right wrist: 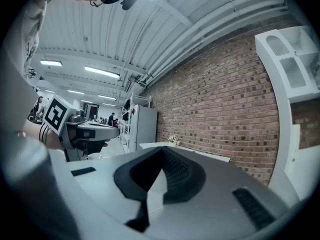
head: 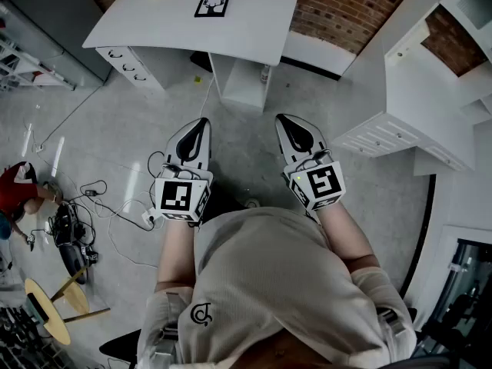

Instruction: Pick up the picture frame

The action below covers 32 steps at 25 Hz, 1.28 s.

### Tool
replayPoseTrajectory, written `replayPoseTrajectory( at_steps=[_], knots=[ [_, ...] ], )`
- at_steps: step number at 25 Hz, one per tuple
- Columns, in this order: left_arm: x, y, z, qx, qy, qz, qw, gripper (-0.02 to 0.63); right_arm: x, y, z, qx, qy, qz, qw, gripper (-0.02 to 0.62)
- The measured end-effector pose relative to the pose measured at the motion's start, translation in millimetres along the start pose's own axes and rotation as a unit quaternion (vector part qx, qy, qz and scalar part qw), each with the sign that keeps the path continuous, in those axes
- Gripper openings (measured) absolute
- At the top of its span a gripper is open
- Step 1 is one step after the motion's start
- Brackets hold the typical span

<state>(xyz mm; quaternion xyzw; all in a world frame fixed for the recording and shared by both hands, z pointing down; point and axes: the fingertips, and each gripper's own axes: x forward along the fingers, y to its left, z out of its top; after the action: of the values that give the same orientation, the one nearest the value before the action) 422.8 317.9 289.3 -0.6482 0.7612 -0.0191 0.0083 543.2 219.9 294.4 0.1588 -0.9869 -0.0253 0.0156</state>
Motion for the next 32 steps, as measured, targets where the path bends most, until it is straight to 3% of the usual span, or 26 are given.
replayPoseTrajectory(
  at_steps=[11,18,25,32],
  knots=[
    [6.0,-2.3,-5.7,-0.004,0.013,-0.010,0.9998,0.011,2.0,-1.5,-6.8,0.014,0.009,0.001,1.000,0.005],
    [18.3,22.3,-19.3,-0.013,0.029,-0.015,0.9994,0.012,28.1,-3.4,-20.9,0.034,0.029,-0.012,0.999,0.006],
    [53.1,91.1,-28.9,-0.021,0.038,-0.031,0.9986,0.012,108.0,-3.4,-24.1,0.033,0.045,-0.032,0.998,0.006],
    [104.8,203.2,-22.9,-0.028,0.029,-0.040,0.9984,0.012,219.6,0.0,-22.1,0.044,0.061,-0.053,0.996,0.006]
  ],
)
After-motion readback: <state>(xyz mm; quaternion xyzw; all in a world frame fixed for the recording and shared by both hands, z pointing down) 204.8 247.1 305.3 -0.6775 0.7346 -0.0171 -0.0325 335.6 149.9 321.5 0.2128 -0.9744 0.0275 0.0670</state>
